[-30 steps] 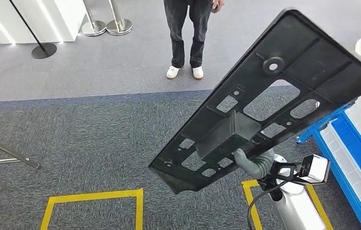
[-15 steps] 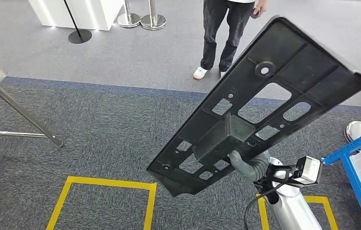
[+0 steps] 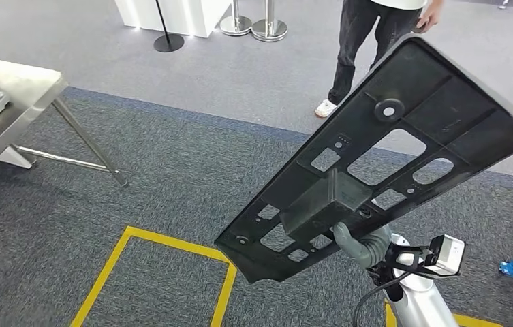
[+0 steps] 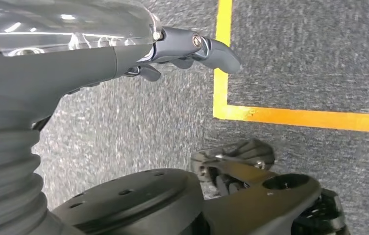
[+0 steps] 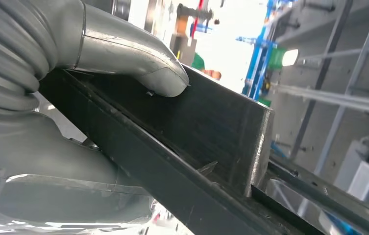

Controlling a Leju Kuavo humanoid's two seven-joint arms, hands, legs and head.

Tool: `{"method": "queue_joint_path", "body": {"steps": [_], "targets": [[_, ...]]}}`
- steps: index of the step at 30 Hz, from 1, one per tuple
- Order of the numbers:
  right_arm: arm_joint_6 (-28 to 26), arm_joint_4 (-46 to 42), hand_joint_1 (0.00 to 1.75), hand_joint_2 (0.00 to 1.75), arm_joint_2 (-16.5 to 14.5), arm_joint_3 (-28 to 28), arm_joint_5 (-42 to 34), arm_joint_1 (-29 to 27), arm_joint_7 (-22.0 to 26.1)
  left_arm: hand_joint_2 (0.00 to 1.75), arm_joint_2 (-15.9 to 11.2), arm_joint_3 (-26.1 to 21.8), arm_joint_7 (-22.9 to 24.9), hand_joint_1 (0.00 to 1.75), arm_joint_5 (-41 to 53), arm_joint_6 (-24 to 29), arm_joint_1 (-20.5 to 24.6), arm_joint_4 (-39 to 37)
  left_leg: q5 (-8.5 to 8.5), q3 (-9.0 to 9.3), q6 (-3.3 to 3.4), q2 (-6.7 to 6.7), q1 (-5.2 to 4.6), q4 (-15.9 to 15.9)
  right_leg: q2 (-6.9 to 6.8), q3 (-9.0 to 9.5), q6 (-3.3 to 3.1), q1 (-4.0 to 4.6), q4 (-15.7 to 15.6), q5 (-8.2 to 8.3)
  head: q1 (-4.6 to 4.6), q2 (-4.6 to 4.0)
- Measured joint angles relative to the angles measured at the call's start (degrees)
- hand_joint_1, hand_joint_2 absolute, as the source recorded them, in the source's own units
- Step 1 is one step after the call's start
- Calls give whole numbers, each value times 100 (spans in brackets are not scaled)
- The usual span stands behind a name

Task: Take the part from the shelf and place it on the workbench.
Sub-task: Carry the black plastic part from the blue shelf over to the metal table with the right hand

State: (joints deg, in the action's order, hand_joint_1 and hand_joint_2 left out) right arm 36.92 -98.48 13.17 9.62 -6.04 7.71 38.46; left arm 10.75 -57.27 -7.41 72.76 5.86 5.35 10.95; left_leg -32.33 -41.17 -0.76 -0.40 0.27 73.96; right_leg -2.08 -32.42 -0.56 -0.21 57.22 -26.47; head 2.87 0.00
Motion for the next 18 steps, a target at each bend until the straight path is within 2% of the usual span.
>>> {"method": "queue_joint_path", "body": {"steps": [1, 2, 4, 5, 6, 8, 9, 10, 12, 13, 14, 15, 16, 17, 18], "targets": [[-2, -16, 175, 175, -1, -1, 3, 0, -21, 175, -1, 1, 9, 0, 9, -4, 0, 0, 124, 141, 14, 23, -2, -201, -73, 6, -1, 9, 1, -4, -1, 0], [-6, -37, 175, 175, -1, -5, 5, 2, -39, 175, -2, 1, 17, 0, 22, -7, -8, 0, 304, 370, 39, 91, -9, -582, -139, 17, -1, 18, 2, -9, -1, 0], [-16, -82, 175, 175, -1, -32, 2, 2, -67, 175, -4, 4, 22, 0, 44, -5, -14, 0, 527, 778, 104, 327, -59, -1328, -254, 25, 19, 52, 12, -23, -1, 0], [-27, -109, 175, 175, -1, -56, 1, 2, -96, 175, -4, 8, 20, 0, 56, -4, -13, 0, 563, 874, 135, 407, -82, -1538, -313, 22, 38, 67, 18, -27, -1, 0], [-43, -137, 175, 175, -1, -79, 2, 0, -130, 175, -4, 12, 18, 0, 70, -4, -11, 0, 551, 891, 158, 424, -103, -1613, -375, 16, 60, 77, 22, -28, -1, 0], [-89, -215, 175, 175, -3, -109, 24, -4, -218, 175, -3, 18, 20, 0, 101, -9, -19, 0, 589, 875, 213, 302, -95, -1657, -462, 16, 112, 68, 32, -40, -1, 0], [-107, -257, 175, 175, -8, -116, 44, -11, -249, 175, -3, 20, 24, 0, 114, -18, -20, 0, 614, 879, 242, 243, -83, -1680, -382, 2, 144, 52, 88, -92, -1, 0], [-116, -304, 175, 175, -14, -125, 63, -25, -274, 175, -3, 21, 31, 0, 122, -29, -11, 0, 641, 883, 273, 187, -69, -1704, -239, -62, 178, 34, 248, -206, -1, 0], [-118, -363, 175, 175, -25, -149, 85, -80, -302, 175, -2, 25, 50, 0, 138, -61, 20, 0, 672, 877, 308, 66, -55, -1721, 88, -365, 234, -5, 930, -577, -1, 0], [-114, -376, 175, 175, -27, -161, 86, -117, -311, 175, -2, 26, 61, 0, 142, -76, 27, 0, 679, 868, 314, 0, -54, -1717, 155, -560, 251, -15, 1340, -746, -1, 0], [-112, -379, 175, 175, -28, -169, 87, -153, -321, 175, -2, 26, 70, 0, 144, -91, 24, 0, 682, 863, 314, -68, -54, -1710, 177, -710, 265, -25, 1642, -830, -1, 0], [-110, -379, 175, 175, -30, -175, 88, -181, -327, 175, -2, 25, 77, 0, 143, -102, 15, 0, 683, 860, 311, -137, -52, -1699, 182, -767, 275, -36, 1739, -797, -1, 0], [-108, -382, 175, 175, -30, -180, 89, -198, -330, 175, -2, 25, 81, 0, 141, -106, 7, 0, 682, 860, 303, -208, -48, -1686, 191, -709, 282, -50, 1595, -652, -1, 0], [-107, -387, 175, 175, -30, -184, 90, -205, -332, 175, -2, 25, 82, 0, 139, -109, 3, 0, 678, 860, 290, -279, -41, -1668, 235, -549, 290, -71, 1243, -430, -1, 0], [-105, -395, 175, 175, -31, -187, 91, -207, -331, 175, -2, 25, 82, 0, 134, -109, 3, 0, 671, 851, 267, -348, -34, -1646, 369, -352, 297, -101, 818, -238, -1, 0]]}}
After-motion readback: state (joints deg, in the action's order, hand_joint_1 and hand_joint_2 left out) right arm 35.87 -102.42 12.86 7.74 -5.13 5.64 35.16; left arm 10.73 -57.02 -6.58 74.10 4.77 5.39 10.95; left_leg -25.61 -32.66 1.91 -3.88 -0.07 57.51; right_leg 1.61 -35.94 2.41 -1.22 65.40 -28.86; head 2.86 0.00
